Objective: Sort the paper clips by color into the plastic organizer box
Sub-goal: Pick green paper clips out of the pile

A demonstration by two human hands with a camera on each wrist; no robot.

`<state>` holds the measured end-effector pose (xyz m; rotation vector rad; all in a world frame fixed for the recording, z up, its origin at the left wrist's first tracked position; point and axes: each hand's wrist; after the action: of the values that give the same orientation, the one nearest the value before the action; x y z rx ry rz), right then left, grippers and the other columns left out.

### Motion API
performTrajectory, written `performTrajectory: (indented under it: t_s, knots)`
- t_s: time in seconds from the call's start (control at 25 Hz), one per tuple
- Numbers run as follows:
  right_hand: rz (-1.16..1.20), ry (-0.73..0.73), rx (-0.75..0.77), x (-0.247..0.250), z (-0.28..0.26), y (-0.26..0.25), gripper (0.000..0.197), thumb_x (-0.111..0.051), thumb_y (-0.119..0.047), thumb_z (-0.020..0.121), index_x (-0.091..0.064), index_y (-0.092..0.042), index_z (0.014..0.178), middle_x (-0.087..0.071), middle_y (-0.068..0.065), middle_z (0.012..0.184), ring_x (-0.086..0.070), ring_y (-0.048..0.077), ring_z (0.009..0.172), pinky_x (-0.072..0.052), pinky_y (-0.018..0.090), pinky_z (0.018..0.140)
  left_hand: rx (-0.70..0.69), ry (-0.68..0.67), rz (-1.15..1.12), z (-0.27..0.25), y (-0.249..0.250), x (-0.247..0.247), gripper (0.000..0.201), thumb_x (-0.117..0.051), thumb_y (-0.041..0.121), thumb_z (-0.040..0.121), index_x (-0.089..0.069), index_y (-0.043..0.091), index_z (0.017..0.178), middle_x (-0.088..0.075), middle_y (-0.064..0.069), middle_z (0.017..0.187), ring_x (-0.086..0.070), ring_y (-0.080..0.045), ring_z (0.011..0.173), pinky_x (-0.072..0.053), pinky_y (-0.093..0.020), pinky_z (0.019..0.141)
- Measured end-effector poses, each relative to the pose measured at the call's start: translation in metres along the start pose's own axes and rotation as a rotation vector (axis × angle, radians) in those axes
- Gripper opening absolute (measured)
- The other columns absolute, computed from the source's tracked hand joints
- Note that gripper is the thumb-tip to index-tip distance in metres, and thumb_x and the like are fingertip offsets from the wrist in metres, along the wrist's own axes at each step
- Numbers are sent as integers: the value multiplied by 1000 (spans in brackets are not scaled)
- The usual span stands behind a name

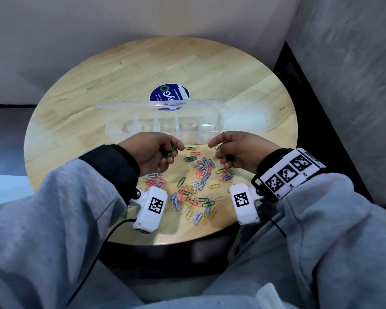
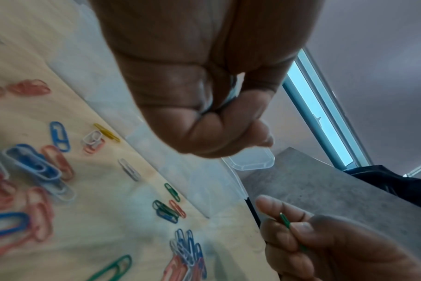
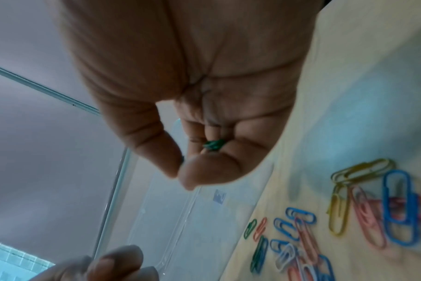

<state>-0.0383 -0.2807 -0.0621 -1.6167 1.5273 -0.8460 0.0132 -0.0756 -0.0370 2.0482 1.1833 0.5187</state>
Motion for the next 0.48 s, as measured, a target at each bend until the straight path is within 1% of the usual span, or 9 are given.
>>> performTrajectory:
  t_s: [0.08,0.12,0.2,0.24,0.28,0.36,0.44,0.48]
  knots:
    - [0,11,-28,-1,1,-1,28,-36,10,85,-60,-5,82,-45,7,62,-47,13,47,-44,20,43,8,41,34,1,2,-2,26,-32,7,87,-50,11,67,-46,-3,64,-45,-8,40,-31,-14,37]
    - [-15,21,-41,-2,2,-2,30,-34,10,85,-60,-4,79,-44,8,63,-47,15,50,-44,20,43,13,77,88,2,2,-3,24,-37,10,88,-49,11,67,-48,-4,65,-46,-9,43,-32,-16,40]
    - [-73,13,-70,-5,5,-2,32,-32,9,85,-60,-3,75,-45,10,64,-47,18,54,-43,20,42,14,137,288,6,-2,-5,18,-48,16,89,-50,11,71,-50,-4,66,-43,-13,51,-32,-20,49]
    - [-141,-15,-76,-7,6,-2,33,-32,7,86,-60,-4,73,-46,9,64,-47,18,54,-43,20,42,10,140,432,9,-5,-4,18,-54,19,88,-51,12,71,-49,-3,65,-41,-15,53,-32,-23,52]
    - [-249,-58,-75,-9,7,0,32,-35,5,87,-61,-7,72,-47,8,62,-47,17,53,-42,21,42,11,120,593,13,-8,-3,23,-58,24,86,-50,14,68,-47,-2,64,-39,-16,54,-32,-24,53]
    - [-566,-154,-62,-14,4,1,24,-47,-3,86,-62,-14,72,-50,-1,57,-44,15,50,-39,22,46,24,103,884,18,-13,-3,32,-64,31,82,-47,17,60,-45,1,60,-39,-16,55,-31,-24,55]
    - [-887,-195,-30,-22,-3,2,9,-58,-12,82,-63,-18,77,-50,-11,54,-44,9,52,-36,21,51,13,163,1102,20,-18,-7,30,-67,34,78,-49,19,61,-48,3,61,-45,-16,62,-32,-24,58]
    - [-998,-193,-5,-26,-7,3,4,-62,-15,81,-64,-19,80,-49,-11,56,-43,5,53,-34,20,51,1,190,1167,21,-19,-9,25,-69,34,77,-52,20,65,-51,5,63,-49,-17,68,-33,-23,58]
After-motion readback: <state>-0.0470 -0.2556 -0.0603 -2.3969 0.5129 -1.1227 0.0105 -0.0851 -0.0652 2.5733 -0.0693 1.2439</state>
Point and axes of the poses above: each hand's wrist, its own z-axis towards the middle knuckle, its own x-axis out of the back of the hand, y = z × x
